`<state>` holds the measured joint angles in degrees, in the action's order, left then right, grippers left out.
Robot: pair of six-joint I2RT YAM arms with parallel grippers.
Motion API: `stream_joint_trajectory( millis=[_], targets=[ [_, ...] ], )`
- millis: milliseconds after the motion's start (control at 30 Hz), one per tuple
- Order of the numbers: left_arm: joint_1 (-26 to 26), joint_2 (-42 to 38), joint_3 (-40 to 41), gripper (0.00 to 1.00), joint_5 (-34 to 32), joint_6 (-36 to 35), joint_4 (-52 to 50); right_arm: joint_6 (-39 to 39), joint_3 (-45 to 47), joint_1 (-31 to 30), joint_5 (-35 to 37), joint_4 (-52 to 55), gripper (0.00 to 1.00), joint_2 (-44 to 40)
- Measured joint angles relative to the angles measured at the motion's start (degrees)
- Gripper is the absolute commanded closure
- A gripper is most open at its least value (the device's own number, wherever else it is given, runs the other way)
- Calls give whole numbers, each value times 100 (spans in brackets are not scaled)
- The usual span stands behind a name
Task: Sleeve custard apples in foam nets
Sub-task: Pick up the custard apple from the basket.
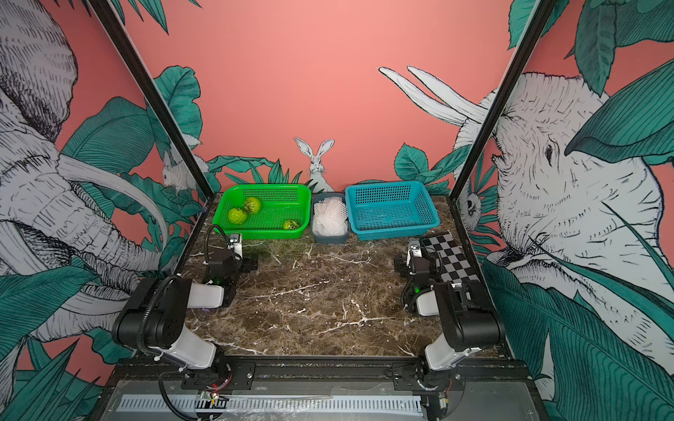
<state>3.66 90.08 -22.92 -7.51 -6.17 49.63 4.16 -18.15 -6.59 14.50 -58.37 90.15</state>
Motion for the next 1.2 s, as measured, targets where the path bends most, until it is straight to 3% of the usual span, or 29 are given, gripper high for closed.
stream_joint_trajectory(
  millis=[167,267,467,567,700,900,1000,1200],
  targets=[
    [-2,0,0,1,2,0,2,-50,-2,0,79,55,1,-26],
    [0,-192,-42,0,31,0,-317,-96,24,0,166,380,1,-485],
    [0,-1266,-483,0,-13,238,-1537,-452,-466,0,249,1928,1,-1945],
    [-2,-1770,-748,0,-184,730,-2334,-874,-957,2,133,2935,1,-2437],
    [-11,-2127,-1386,0,-227,1818,-3563,-1646,-1696,111,-595,3998,1,-2765],
    [-50,-2142,-1672,3,1069,2833,-3971,-3051,-1714,507,-2365,4072,1,-2662],
    [-42,-1814,-2133,20,1694,3154,-4492,-3386,-2028,549,-2970,4540,5,-2374],
    [118,-710,-3912,17,2369,3353,-5794,-3390,-2822,291,-3423,5746,6,-2332]
  ],
)
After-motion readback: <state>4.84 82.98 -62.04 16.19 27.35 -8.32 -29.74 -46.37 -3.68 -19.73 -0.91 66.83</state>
